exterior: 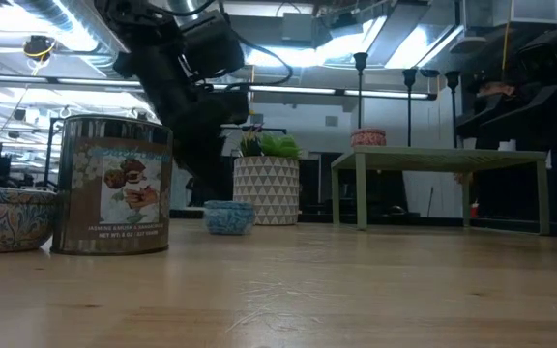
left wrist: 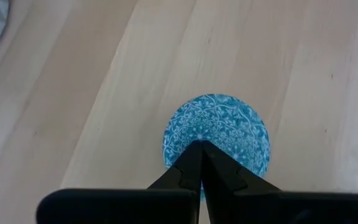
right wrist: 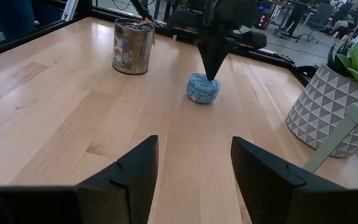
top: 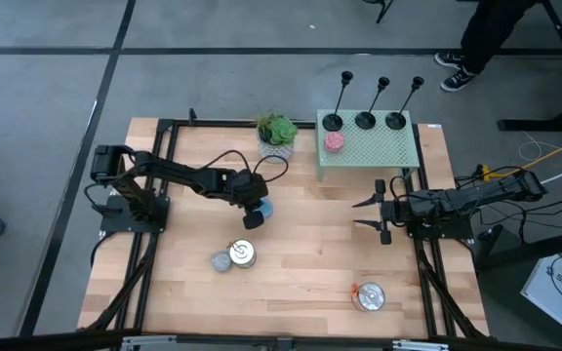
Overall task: Pick & Place candle stick holders
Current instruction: Move the blue white scented candle to the middle of the table
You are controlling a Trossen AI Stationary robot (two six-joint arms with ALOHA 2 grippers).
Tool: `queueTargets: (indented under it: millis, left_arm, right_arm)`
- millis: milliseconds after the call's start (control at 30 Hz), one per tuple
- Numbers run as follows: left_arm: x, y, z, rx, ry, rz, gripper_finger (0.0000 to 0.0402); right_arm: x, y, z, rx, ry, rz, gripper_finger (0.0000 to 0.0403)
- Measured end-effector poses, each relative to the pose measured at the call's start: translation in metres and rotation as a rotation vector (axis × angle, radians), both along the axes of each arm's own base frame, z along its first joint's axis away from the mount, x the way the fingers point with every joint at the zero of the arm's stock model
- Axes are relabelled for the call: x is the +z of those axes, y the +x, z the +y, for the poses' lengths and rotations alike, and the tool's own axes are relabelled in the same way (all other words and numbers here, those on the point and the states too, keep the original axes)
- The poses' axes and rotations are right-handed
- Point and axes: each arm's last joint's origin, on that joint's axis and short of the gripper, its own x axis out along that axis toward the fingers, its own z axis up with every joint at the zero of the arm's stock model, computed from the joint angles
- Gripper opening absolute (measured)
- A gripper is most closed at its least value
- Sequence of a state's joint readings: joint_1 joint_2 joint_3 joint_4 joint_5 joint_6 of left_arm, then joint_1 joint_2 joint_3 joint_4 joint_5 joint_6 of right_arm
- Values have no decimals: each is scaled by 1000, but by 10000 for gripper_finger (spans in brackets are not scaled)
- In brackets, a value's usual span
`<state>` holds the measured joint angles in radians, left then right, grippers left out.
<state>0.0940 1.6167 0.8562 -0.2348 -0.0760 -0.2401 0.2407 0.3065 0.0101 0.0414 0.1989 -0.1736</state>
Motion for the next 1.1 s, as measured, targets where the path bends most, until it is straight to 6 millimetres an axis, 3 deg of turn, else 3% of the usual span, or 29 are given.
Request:
queueTargets:
  millis: [167, 433, 633, 867, 1100]
  left_arm:
    - [-2, 12, -3, -28, -9, -100, 1]
    - [23, 28, -24, -151, 6, -235, 1]
    - [30, 19, -35, -101, 88, 16, 1]
    - [28, 1, -27, 41, 146, 243, 1]
    - [-9, 18, -23, -31, 76, 302, 2]
  right_arm:
    - [0, 0, 0, 0, 0, 0, 204]
    - [0, 0, 0, 0, 0, 0, 204]
    - [0, 0, 0, 0, 0, 0, 204]
    - [0, 0, 0, 0, 0, 0, 204]
    - [0, 0, 0, 0, 0, 0, 204]
